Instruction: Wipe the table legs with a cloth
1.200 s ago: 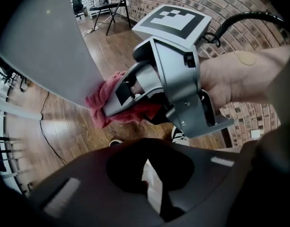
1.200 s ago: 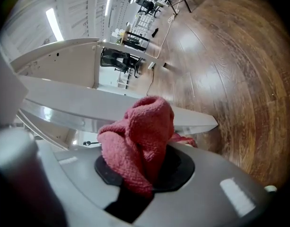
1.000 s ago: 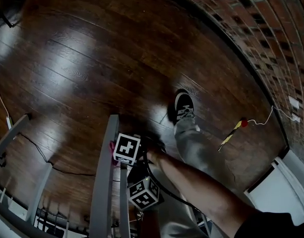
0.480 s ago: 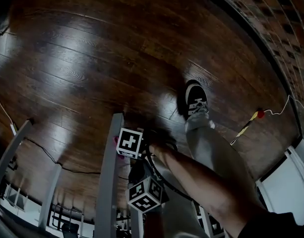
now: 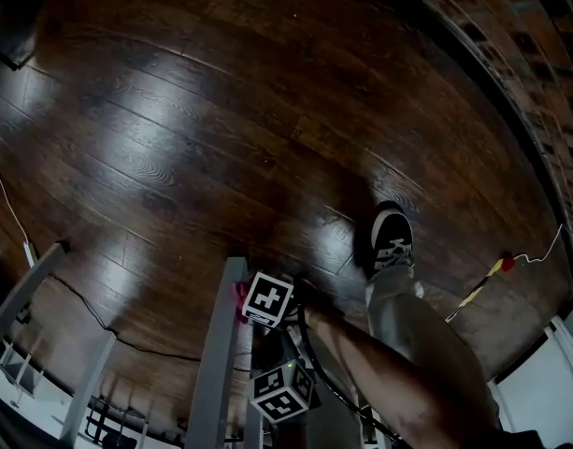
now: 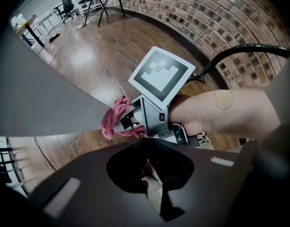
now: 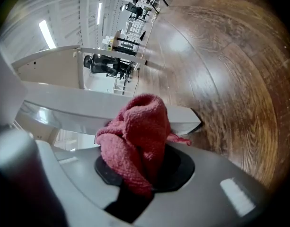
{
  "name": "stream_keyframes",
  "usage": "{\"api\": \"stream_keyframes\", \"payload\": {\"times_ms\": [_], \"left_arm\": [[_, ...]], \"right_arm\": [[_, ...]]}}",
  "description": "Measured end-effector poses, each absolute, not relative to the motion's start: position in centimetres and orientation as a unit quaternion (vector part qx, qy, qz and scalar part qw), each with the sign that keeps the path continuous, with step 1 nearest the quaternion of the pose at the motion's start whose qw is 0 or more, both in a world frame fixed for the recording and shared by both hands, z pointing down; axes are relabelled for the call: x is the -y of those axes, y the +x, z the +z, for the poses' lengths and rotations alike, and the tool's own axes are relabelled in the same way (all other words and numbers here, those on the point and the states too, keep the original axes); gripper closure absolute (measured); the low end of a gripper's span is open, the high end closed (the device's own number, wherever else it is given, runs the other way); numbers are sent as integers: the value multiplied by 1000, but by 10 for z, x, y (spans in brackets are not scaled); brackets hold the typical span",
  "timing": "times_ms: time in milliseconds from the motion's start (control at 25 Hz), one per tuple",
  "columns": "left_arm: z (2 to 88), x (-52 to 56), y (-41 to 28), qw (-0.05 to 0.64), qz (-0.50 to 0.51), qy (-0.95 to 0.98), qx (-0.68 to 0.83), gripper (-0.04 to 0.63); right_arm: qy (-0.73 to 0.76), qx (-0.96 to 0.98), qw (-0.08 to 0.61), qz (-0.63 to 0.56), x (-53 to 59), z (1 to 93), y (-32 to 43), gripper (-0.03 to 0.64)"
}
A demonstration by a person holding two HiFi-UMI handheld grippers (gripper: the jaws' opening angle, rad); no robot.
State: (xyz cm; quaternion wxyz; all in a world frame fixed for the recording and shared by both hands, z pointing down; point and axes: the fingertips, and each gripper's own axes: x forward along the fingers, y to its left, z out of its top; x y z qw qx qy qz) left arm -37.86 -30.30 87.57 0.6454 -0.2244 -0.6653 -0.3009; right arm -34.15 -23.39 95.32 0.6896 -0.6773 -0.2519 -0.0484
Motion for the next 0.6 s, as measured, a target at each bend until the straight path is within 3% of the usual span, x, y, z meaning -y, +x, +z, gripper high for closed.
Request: {"api": "stream_keyframes", "payload": {"times_ms": [280,600], "left_arm": [[902,301,-378,644,-298,-220,669,595],[913,298,-370,642,-307,-234,662,595]], "right_arm": [[-662,284,686,-100,241,993,-350,528],[-624,447,628,-130,213,1030,-397,531]]}}
